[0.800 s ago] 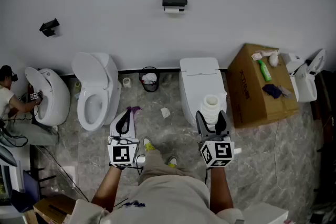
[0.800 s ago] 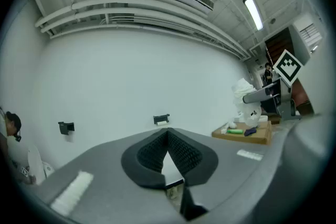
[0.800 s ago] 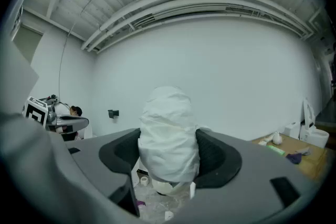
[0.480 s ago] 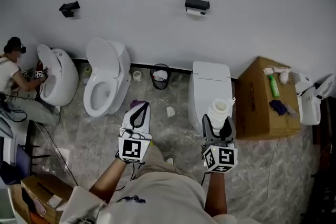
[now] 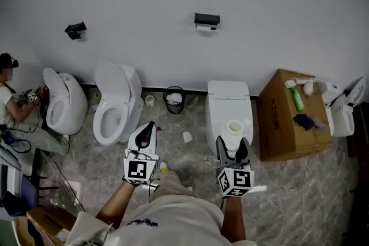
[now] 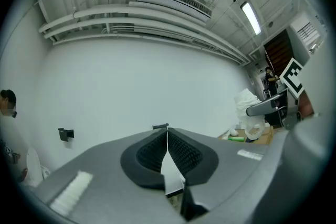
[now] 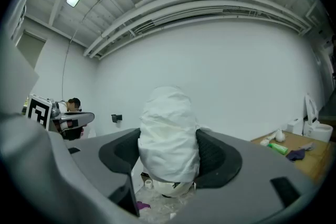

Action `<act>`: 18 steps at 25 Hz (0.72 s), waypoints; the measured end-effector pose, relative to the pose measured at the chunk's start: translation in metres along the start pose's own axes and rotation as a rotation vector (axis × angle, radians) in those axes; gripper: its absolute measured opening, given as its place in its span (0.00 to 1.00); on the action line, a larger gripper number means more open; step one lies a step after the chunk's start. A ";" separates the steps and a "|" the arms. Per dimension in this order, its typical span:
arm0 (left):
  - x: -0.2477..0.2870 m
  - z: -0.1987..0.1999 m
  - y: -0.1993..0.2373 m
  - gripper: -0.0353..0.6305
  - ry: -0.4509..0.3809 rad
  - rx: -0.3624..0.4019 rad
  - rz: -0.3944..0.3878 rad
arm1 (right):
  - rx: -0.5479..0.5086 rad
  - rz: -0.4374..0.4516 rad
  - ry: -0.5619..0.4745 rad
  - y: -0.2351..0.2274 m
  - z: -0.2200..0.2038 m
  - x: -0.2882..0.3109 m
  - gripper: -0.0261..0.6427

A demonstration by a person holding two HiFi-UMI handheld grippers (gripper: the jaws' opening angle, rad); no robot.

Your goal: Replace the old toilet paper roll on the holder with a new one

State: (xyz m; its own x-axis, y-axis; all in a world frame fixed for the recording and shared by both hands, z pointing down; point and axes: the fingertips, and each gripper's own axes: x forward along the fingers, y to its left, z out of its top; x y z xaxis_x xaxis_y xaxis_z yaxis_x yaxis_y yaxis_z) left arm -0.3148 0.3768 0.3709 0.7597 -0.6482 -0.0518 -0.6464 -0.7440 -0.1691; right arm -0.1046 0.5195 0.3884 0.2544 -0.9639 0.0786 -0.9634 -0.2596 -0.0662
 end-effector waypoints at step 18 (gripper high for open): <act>0.014 -0.005 -0.055 0.57 0.055 -0.004 -0.217 | 0.030 -0.005 0.044 -0.014 -0.018 -0.007 0.50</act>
State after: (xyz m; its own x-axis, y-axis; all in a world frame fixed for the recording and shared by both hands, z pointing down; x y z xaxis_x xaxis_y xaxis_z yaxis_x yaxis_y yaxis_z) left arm -0.2693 0.4080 0.3841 0.8760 -0.4808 0.0386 -0.4689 -0.8675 -0.1661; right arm -0.0948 0.5310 0.4068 0.2546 -0.9593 0.1225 -0.9590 -0.2667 -0.0959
